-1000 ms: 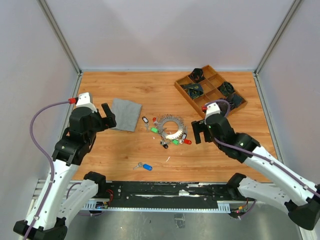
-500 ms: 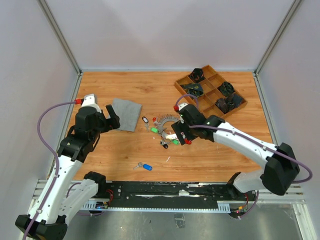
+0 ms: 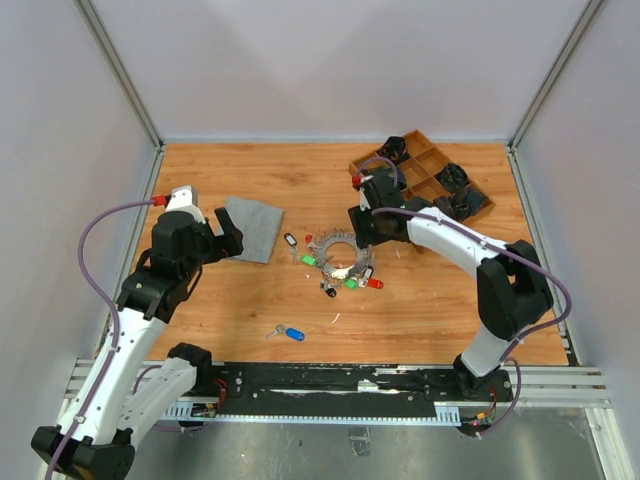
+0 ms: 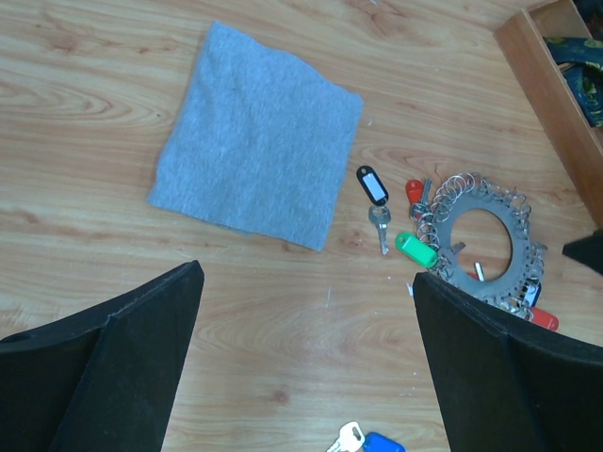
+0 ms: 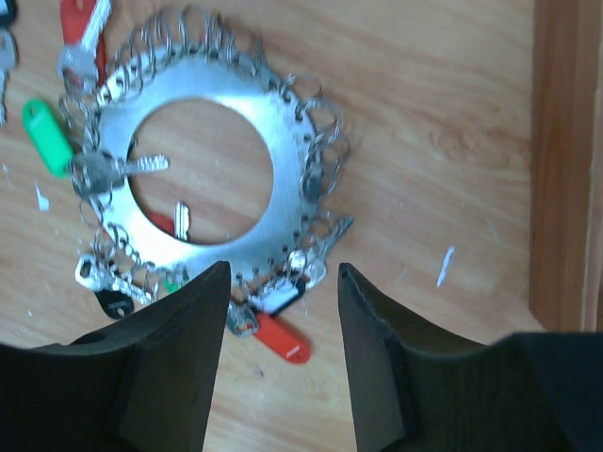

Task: Put the keys on the keyring

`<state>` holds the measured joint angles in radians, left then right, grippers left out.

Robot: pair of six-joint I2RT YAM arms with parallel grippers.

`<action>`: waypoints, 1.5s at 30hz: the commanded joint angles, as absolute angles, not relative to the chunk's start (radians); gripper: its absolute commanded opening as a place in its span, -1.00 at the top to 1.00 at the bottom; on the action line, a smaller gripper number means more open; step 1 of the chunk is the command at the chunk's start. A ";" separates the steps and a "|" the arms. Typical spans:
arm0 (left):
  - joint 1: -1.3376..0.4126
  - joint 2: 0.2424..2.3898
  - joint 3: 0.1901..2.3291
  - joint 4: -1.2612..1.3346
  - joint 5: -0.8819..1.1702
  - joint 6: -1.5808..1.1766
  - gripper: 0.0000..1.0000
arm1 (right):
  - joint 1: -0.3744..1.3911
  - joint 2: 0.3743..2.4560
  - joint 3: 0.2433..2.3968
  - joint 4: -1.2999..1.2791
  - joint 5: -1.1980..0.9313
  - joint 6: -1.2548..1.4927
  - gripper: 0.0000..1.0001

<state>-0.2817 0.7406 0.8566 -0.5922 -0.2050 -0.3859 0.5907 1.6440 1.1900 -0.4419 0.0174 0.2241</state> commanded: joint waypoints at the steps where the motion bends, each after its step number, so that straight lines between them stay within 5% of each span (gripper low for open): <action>1: -0.275 0.736 0.847 -0.559 -0.185 -0.372 -0.99 | 0.543 1.725 1.297 -0.391 -0.066 0.213 0.03; 11: -0.275 0.746 0.847 -0.558 -0.178 -0.372 -0.99 | 0.559 1.956 1.545 -0.431 -0.128 0.166 0.37; 45: -0.274 0.756 0.846 -0.555 -0.170 -0.368 -0.96 | 0.639 2.274 1.872 -0.657 -0.015 0.084 0.70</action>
